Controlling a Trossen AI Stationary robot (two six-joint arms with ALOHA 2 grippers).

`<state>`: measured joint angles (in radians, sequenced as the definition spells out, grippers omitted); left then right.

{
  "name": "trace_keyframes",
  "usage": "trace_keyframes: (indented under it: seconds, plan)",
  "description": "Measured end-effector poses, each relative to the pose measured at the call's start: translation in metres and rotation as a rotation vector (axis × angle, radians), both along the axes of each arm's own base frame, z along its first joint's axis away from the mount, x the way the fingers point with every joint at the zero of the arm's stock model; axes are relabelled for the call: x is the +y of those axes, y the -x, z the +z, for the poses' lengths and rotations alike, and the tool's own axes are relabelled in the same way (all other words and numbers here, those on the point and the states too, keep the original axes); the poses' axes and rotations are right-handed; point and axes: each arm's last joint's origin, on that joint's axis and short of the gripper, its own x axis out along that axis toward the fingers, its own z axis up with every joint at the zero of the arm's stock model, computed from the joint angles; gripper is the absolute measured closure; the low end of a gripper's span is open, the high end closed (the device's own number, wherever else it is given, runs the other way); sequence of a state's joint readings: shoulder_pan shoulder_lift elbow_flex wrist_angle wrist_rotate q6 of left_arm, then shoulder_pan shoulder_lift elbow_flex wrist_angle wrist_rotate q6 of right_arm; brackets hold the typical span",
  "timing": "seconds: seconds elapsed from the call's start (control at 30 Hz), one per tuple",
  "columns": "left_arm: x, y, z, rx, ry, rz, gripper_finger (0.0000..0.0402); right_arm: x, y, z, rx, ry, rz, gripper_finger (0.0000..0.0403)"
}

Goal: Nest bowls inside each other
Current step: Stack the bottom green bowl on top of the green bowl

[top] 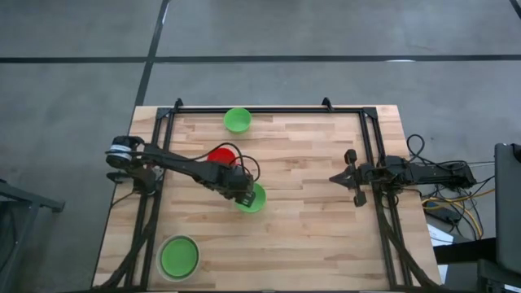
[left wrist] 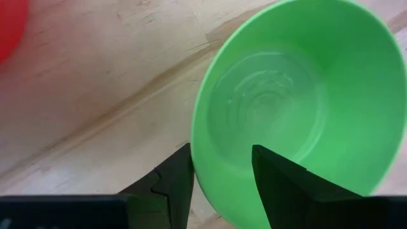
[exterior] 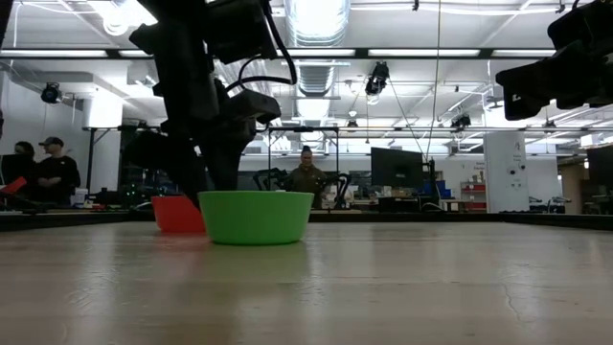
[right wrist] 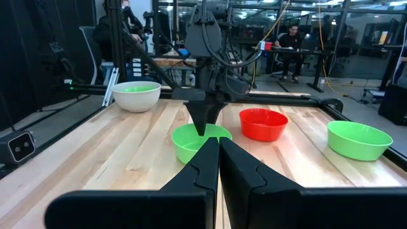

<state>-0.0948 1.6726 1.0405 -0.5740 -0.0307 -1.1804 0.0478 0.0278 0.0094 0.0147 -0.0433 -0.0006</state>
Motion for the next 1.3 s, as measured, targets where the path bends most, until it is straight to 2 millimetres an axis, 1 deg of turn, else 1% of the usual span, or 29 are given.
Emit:
trace_keyframes:
  seconds: [0.17,0.4,0.73,0.83,1.0,1.03,1.2,1.3]
  plan:
    - [0.0000,0.0002,-0.0001,0.002,-0.009,-0.024,0.0266,0.0000,0.0000,0.0001,0.000,0.000,0.000,0.0394]
    - [0.0000,0.0002,0.0001,0.001,-0.009,-0.022,0.0285,0.0000,0.0000,-0.0001,0.000,0.000,0.000,0.0394]
    - [0.0007,0.0002,0.0002,0.001,-0.001,0.011,0.0322,0.0000,0.0000,0.0001,0.000,0.000,0.000,0.0394]
    - [0.0008,0.0002,0.0003,0.000,-0.003,0.006,0.0339,0.0000,0.0000,0.0001,0.000,0.000,0.000,0.0394]
    - [0.0003,0.0002,0.0004,0.001,0.006,-0.011,0.0387,0.0000,0.0000,-0.0001,0.000,0.000,0.000,0.0394]
    - [0.0002,0.0003,0.0004,0.002,0.010,-0.012,0.0392,0.0000,0.0000,0.0000,0.000,0.000,0.000,0.0394]
    - [0.0000,0.0003,0.0004,0.002,0.010,-0.036,0.0389,0.0000,0.0000,0.0001,0.000,0.000,0.000,0.0394]
    - [-0.0005,0.0004,0.0006,0.002,0.019,-0.058,0.0394,0.0000,0.0000,0.0000,0.000,0.000,0.000,0.0394]
